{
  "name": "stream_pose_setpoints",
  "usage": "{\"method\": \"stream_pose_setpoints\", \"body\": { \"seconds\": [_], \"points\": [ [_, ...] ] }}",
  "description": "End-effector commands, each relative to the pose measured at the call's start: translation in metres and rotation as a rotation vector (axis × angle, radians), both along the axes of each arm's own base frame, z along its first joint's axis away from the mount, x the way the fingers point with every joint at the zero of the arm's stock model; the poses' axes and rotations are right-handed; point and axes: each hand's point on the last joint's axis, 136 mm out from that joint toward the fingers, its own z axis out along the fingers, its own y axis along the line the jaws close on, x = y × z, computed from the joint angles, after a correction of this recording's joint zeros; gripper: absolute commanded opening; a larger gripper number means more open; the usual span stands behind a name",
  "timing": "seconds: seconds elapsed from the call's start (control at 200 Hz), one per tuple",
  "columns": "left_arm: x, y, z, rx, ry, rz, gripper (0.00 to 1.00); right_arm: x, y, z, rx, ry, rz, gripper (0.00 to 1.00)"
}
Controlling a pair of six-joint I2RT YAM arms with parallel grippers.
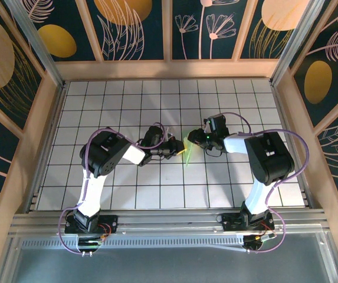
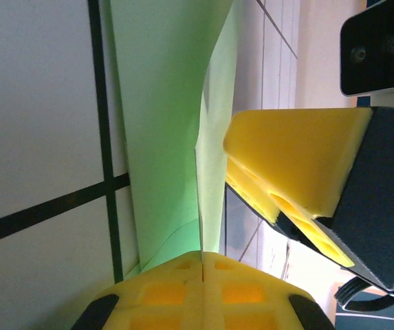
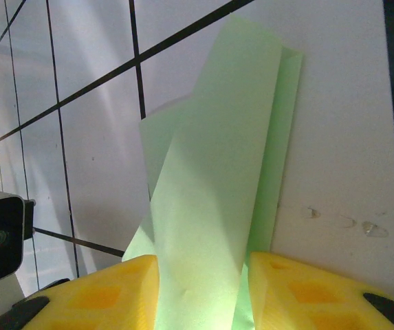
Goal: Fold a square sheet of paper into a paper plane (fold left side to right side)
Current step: Fold the wing for the fifth time at the center of the table.
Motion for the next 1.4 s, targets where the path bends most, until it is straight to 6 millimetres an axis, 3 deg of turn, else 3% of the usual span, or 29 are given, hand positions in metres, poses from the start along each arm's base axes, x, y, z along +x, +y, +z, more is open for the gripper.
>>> {"method": "stream_pose_setpoints", "body": {
  "seconds": [0.0, 0.455, 0.806, 1.396],
  "points": [
    [-0.001, 0.017, -0.019, 0.092, 0.023, 0.038, 0.03, -0.008, -0.003, -0.023, -0.072, 0.051, 0.005, 0.40],
    [-0.004, 0.018, -0.027, 0.106, 0.037, 0.028, 0.03, -0.008, 0.003, -0.021, -0.062, 0.047, 0.024, 0.40],
    [-0.005, 0.020, -0.042, 0.146, 0.070, 0.033, 0.03, -0.002, 0.009, 0.000, -0.018, 0.003, 0.025, 0.40],
    [-0.004, 0.025, -0.057, 0.207, 0.111, 0.051, 0.01, 0.000, 0.008, 0.015, -0.015, -0.030, 0.016, 0.41]
  ]
}}
